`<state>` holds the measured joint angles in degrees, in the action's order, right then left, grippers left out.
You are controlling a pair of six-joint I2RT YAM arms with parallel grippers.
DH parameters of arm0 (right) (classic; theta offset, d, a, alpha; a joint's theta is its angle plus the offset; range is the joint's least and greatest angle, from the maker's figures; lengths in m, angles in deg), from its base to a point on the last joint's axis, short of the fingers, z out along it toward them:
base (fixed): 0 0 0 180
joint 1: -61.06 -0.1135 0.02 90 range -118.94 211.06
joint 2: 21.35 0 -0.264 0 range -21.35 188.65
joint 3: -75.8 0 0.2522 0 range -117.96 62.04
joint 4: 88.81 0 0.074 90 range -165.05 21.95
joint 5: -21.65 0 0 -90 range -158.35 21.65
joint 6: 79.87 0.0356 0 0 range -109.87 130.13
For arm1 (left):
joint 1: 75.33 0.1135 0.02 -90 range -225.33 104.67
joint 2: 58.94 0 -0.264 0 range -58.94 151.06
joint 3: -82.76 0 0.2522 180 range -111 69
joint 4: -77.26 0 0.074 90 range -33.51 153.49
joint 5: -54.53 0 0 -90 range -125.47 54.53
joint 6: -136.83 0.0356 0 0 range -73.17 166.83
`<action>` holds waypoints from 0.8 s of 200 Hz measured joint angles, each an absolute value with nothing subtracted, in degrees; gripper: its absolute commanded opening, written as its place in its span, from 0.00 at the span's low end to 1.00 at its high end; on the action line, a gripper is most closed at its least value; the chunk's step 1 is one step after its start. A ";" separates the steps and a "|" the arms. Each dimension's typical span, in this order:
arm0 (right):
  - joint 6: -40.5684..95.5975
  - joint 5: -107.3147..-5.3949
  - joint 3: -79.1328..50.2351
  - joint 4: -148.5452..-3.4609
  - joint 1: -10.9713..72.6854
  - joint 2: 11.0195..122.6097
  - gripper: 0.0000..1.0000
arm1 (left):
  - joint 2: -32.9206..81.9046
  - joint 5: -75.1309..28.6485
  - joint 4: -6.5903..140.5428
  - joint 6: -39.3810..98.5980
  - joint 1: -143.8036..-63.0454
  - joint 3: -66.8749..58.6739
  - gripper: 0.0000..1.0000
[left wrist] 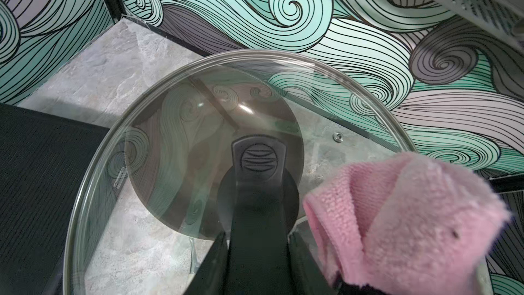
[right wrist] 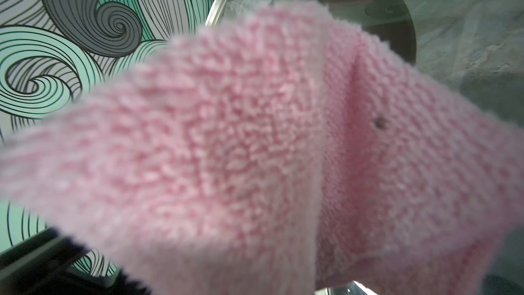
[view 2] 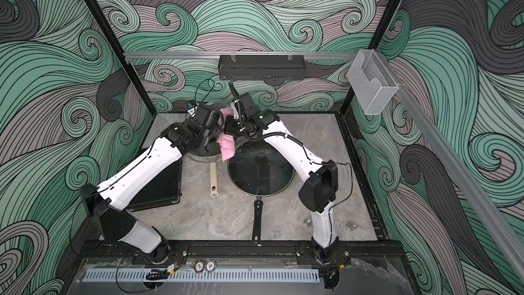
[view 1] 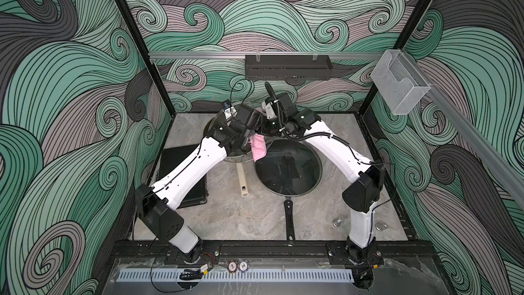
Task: Wipe the pot lid with a cloth
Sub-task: Wipe the pot lid.
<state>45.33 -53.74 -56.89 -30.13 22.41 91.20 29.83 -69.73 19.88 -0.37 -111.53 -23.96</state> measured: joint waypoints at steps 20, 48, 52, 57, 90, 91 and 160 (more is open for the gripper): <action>43.21 -54.03 -58.86 -27.17 23.89 91.29 0.00 | 29.42 -69.08 20.49 3.13 -111.53 -23.75 0.00; 40.48 -55.78 -62.49 -23.72 25.49 91.92 0.00 | 27.23 -69.29 22.63 7.98 -111.55 -21.89 0.00; 40.08 -55.99 -63.01 -23.35 25.68 92.10 0.00 | 26.69 -69.27 22.92 8.55 -111.55 -21.34 0.00; 39.60 -56.32 -63.62 -22.91 25.88 92.25 0.00 | 25.99 -69.23 23.33 9.33 -111.55 -20.60 0.00; 36.76 -56.56 -68.61 -20.07 26.93 95.18 0.00 | 22.12 -66.82 25.15 14.08 -111.51 -16.64 0.00; 36.68 -56.56 -68.74 -20.03 26.93 95.27 0.00 | 22.10 -66.76 25.23 14.19 -111.51 -16.58 0.00; 33.90 -56.08 -77.39 -18.08 27.94 103.18 0.00 | 19.21 -54.28 30.17 23.23 -111.53 -9.69 0.00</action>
<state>33.90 -56.08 -77.39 -18.08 27.94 103.18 19.21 -54.28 30.17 23.23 -111.53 -9.69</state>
